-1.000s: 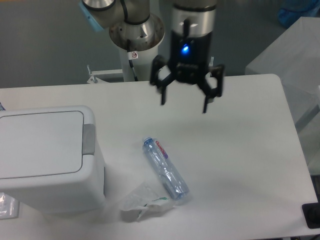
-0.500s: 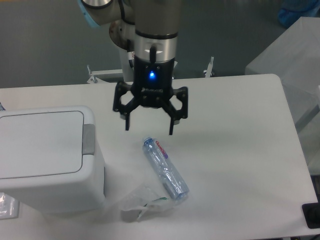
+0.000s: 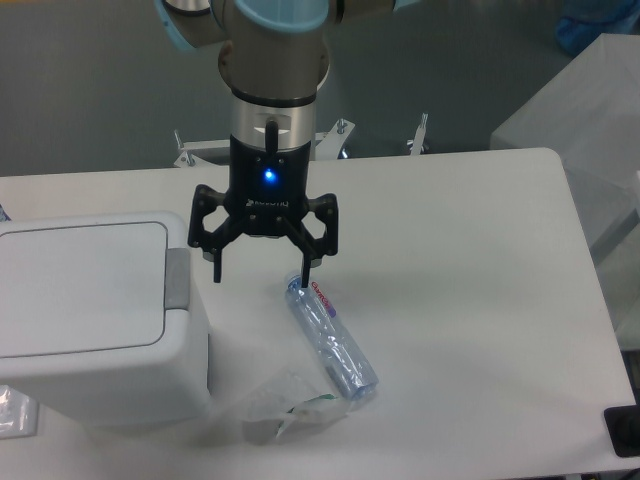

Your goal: Open the trash can

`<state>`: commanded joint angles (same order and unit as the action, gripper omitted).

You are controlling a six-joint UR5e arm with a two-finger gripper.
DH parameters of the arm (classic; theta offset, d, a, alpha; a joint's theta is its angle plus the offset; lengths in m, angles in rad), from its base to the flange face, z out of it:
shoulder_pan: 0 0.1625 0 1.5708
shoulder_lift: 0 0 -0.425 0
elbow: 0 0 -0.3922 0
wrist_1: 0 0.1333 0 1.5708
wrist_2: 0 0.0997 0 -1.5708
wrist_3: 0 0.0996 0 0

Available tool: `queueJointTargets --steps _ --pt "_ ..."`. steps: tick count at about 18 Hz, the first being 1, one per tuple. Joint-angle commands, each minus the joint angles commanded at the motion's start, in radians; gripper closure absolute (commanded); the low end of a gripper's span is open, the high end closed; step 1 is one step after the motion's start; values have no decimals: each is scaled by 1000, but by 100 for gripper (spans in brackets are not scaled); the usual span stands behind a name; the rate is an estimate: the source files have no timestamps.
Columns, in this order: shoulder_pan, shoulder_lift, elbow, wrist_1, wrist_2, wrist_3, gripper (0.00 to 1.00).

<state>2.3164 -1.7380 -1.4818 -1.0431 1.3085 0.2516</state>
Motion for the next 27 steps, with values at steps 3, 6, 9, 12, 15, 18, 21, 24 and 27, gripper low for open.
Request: queueJointTargets --steps 3,6,9,12,15,18,21,24,27 --pt "-3 0 -12 0 2 -5 0" --pt "-17 -2 -17 2 2 -14 0" --pt "-18 0 -18 0 2 -18 0" --pt "-25 -2 -18 2 2 -49 0" --pt "-31 -3 -20 2 2 -54 0" --pt "-37 -3 -29 2 2 -52 0" --pt "-38 -3 -31 2 2 -52 0" --pt "-40 -5 -34 2 2 -54 0" --pt "-40 -5 -35 2 2 -54 0"
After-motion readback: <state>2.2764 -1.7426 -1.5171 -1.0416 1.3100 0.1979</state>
